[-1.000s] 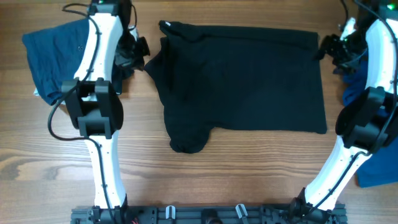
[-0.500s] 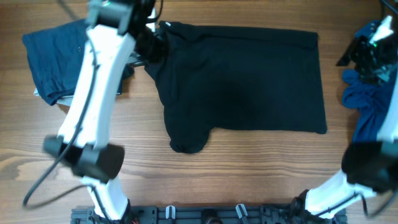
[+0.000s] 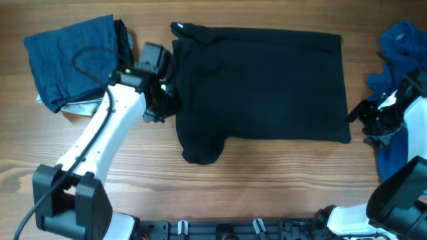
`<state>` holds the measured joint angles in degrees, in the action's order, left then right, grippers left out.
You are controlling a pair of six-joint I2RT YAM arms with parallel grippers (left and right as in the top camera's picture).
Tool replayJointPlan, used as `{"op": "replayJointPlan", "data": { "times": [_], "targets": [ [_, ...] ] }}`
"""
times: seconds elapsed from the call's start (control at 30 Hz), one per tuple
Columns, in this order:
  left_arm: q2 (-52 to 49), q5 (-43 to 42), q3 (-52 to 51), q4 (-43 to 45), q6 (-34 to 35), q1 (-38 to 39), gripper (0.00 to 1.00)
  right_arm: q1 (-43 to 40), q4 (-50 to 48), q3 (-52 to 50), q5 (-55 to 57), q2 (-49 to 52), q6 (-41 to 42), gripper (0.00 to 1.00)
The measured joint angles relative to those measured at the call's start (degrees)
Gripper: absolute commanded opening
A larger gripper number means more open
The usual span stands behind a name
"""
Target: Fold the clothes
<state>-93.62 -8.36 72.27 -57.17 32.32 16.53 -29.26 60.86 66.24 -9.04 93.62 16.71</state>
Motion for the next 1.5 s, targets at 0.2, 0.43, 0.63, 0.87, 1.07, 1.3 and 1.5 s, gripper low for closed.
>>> {"op": "replayJointPlan", "data": {
  "times": [0.2,0.43,0.63,0.87,1.07,1.3,1.5],
  "targets": [
    [0.00,-5.18,-9.84,6.75,0.85,-0.02,0.58,0.00,-12.24,-8.04,-0.39,-0.13,3.23,0.52],
    [0.02,-7.56,-13.49,7.37,1.27,-2.93,0.57,0.00,-19.21,-15.61,0.72,-0.11,4.09,0.53],
    [0.07,-10.73,-18.75,11.54,1.25,-3.21,0.56,0.00,-22.69,-16.04,1.84,2.12,4.11,0.53],
    [0.17,-15.80,-21.51,13.70,-1.66,-3.21,0.56,0.00,-23.26,-15.85,2.05,3.04,4.31,0.51],
    [0.20,-18.78,-23.26,14.36,-4.28,-3.21,0.57,0.33,-23.26,-15.34,1.84,3.26,4.50,0.64],
    [0.22,-19.85,-26.05,18.62,-4.63,-3.15,0.61,1.97,-23.21,-15.15,4.20,3.56,4.46,0.45],
    [0.22,-20.33,-26.05,20.46,-4.44,-0.44,0.05,1.97,-22.93,-15.15,4.37,3.96,4.68,0.04]
  ]
}}
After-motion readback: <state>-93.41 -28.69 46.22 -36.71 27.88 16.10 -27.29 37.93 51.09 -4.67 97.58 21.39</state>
